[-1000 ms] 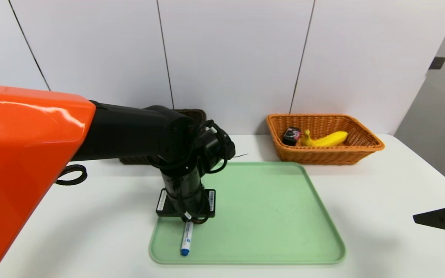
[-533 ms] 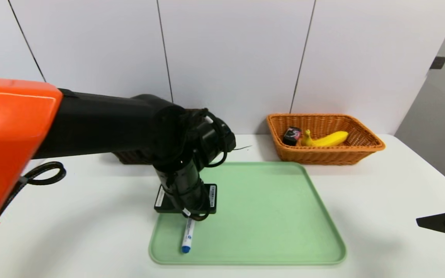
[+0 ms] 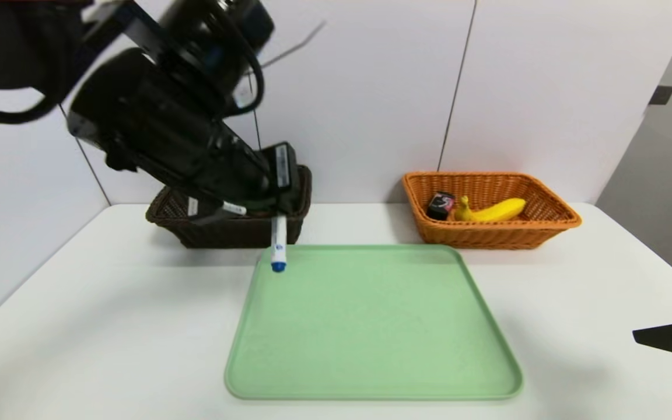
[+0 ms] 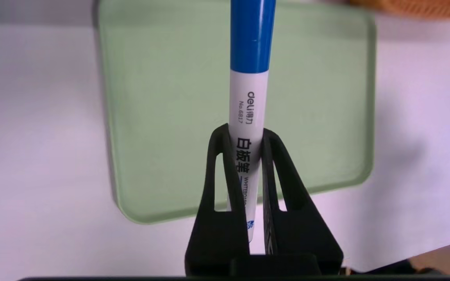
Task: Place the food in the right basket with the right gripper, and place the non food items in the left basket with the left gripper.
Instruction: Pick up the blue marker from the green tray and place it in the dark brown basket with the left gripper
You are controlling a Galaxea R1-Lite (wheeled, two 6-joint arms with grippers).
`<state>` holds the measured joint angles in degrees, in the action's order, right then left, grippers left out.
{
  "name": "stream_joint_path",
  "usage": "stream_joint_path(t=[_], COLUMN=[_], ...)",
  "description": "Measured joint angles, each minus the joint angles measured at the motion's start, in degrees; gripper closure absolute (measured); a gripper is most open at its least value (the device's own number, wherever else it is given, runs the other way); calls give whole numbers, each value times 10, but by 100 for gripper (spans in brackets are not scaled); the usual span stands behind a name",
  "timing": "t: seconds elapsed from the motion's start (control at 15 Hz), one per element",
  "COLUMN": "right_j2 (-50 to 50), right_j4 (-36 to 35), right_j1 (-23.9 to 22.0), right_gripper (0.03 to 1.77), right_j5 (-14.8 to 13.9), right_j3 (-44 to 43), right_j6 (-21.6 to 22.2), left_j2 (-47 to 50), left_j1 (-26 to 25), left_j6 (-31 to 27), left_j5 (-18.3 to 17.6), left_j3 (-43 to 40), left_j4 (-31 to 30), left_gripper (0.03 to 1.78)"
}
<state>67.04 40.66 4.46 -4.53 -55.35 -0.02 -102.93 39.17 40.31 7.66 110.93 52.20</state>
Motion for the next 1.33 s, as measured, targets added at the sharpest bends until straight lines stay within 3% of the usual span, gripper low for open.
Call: stream_joint_path(t=[0.33,0.6,0.87,1.0,1.33], right_j2=[-14,-27,-36,-40,-44], right_j4=[2,3,4,3,1], right_j1=[0,0,0,0,0], right_gripper=[10,10,10,10,10], right_j5=[-2,-4,-5,-4,-4], right_j3=[5,10,12,18,26], right_j6=[0,0,0,0,0], left_j2=[13,-38,-95,-117,-160], left_j1=[-131,-229,-257,-265,-285], left_j6=[91,179,253,290,318], left_j5=[-3,-2,-13,-37,-64], left_j3=[15,14,14,15,15], left_j4=[-103,-154,-178,-187,-191], left_gripper=[165,165,165,165,165])
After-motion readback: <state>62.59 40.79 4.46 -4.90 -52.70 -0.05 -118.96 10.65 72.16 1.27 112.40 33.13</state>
